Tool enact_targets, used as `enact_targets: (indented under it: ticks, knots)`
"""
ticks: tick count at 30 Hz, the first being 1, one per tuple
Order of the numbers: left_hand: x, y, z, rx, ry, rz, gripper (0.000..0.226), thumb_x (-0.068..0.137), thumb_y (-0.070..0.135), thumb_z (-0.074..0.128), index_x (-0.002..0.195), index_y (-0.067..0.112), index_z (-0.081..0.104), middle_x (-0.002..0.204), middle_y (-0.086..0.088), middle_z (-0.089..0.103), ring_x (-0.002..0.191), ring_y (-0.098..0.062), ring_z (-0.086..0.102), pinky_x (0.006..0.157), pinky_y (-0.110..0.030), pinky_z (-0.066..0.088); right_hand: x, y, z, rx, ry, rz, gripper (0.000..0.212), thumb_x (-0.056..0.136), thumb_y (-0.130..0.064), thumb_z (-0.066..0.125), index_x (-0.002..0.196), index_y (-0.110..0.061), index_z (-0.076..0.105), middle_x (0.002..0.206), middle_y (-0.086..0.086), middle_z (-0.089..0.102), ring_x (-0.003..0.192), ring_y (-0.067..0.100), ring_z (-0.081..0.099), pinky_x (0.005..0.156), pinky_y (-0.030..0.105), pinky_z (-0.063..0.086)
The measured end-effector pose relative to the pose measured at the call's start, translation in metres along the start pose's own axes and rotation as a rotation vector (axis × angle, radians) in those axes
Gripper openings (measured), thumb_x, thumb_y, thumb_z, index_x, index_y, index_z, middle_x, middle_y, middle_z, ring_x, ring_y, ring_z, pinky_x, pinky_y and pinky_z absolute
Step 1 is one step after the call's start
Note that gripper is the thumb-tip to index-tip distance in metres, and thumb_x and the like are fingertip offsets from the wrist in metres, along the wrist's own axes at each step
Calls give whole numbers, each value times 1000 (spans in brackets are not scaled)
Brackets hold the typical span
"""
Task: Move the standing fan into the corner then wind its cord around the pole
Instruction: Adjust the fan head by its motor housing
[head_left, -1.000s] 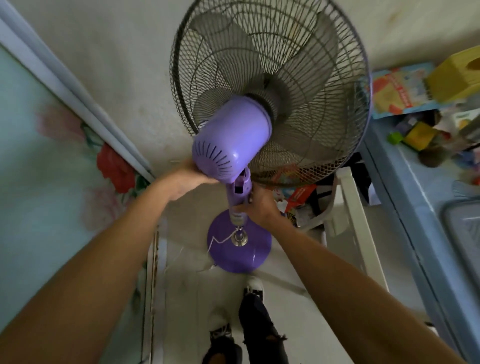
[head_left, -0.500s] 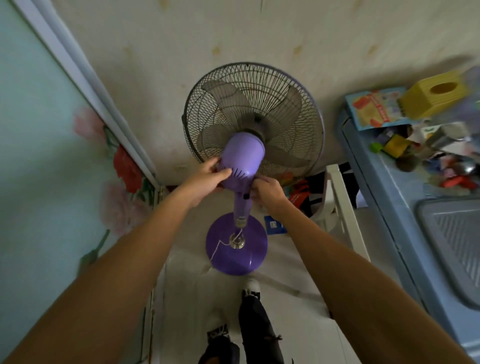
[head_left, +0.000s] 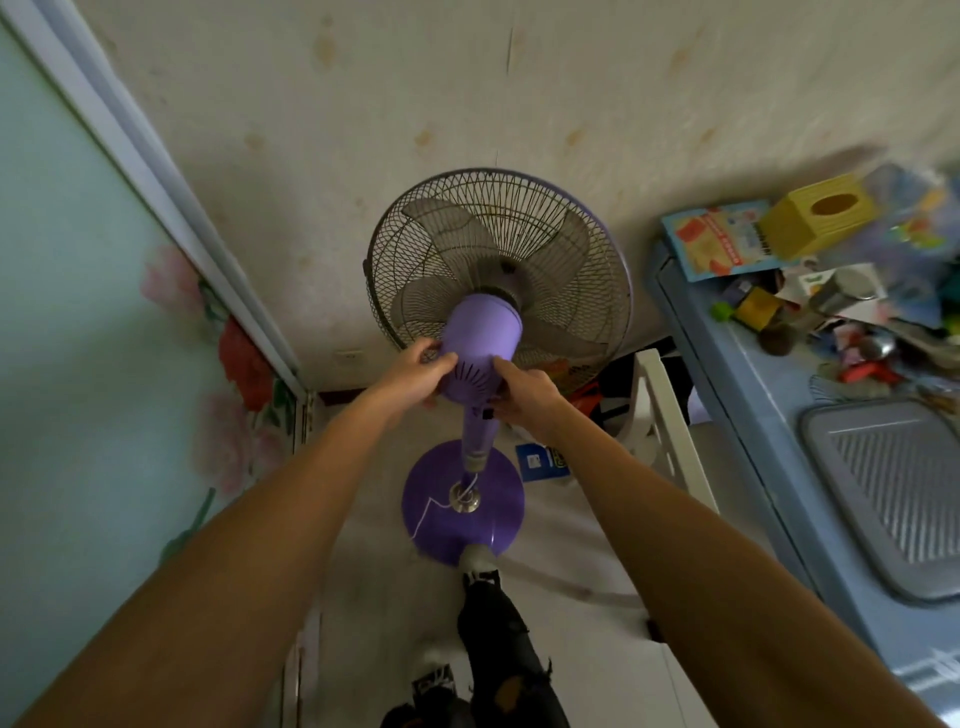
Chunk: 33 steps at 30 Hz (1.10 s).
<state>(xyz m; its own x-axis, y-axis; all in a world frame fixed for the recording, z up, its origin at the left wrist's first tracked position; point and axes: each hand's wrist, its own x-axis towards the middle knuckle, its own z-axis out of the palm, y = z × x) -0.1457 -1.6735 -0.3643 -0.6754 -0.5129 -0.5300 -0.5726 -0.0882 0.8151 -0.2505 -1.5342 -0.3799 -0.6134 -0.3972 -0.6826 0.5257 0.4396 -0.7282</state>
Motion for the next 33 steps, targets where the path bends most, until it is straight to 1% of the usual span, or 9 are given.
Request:
enact_targets:
  ticks: [2, 5, 8, 10, 12, 17, 21, 24, 33]
  knots:
    - [8, 1, -4, -4, -15, -18, 28, 98, 40, 56, 122, 26, 50, 123, -11, 64, 101, -26, 66, 72, -36, 56, 6, -2, -2, -39, 6, 28, 62, 94, -51, 65, 121, 5, 64, 103, 18, 74, 89, 31, 74, 72, 40, 62]
    - [27, 6, -7, 2, -39, -60, 41, 99, 46, 52, 127, 17, 55, 127, -11, 65, 108, -28, 65, 86, -42, 55, 22, -8, -5, -14, -10, 81, 67, 91, -60, 64, 123, 0, 64, 125, 23, 70, 114, 41, 68, 93, 51, 59]
    - [50, 16, -5, -37, -42, -115, 46, 95, 52, 55, 120, 14, 63, 121, -10, 69, 101, -24, 68, 86, -39, 57, 38, -21, -8, 95, -68, 146, 75, 88, -64, 65, 131, -3, 58, 135, 25, 64, 108, 41, 68, 84, 48, 61]
    - [65, 21, 0, -49, -68, -139, 57, 92, 56, 58, 126, 11, 64, 122, -10, 70, 102, -24, 69, 82, -35, 56, 46, -30, -8, 176, -127, 191, 81, 86, -64, 67, 139, -5, 53, 136, 19, 64, 109, 35, 68, 82, 47, 62]
    - [80, 23, 7, -88, -94, -165, 67, 90, 57, 61, 134, 7, 59, 128, -14, 68, 111, -28, 67, 96, -41, 54, 53, -39, -8, 264, -197, 225, 79, 86, -61, 70, 141, -8, 53, 136, 14, 64, 105, 27, 68, 72, 40, 62]
    - [106, 29, 16, -158, -143, -252, 73, 82, 68, 61, 129, 12, 62, 123, -14, 69, 110, -30, 68, 104, -48, 50, 75, -53, -9, 302, -276, 303, 81, 81, -55, 78, 143, -10, 51, 137, 13, 63, 120, 31, 63, 95, 46, 56]
    - [108, 29, 14, -234, -236, -282, 63, 80, 71, 61, 116, 20, 68, 106, -8, 79, 99, -25, 75, 87, -39, 58, 81, -50, -11, 306, -272, 293, 82, 82, -54, 78, 145, -10, 50, 136, 14, 64, 121, 32, 64, 104, 51, 53]
    - [108, 29, 16, -269, -222, -262, 58, 86, 69, 55, 115, 20, 69, 102, -9, 79, 94, -24, 76, 78, -35, 60, 79, -41, -5, 342, -247, 271, 82, 80, -63, 74, 140, -10, 56, 131, 15, 68, 116, 33, 68, 101, 51, 55]
    - [103, 35, 21, -261, -135, -257, 66, 86, 68, 57, 126, 15, 63, 118, -15, 72, 106, -33, 71, 99, -53, 54, 70, -34, 13, 375, -36, 260, 96, 77, -75, 68, 142, -6, 52, 125, 18, 70, 106, 36, 73, 94, 54, 59]
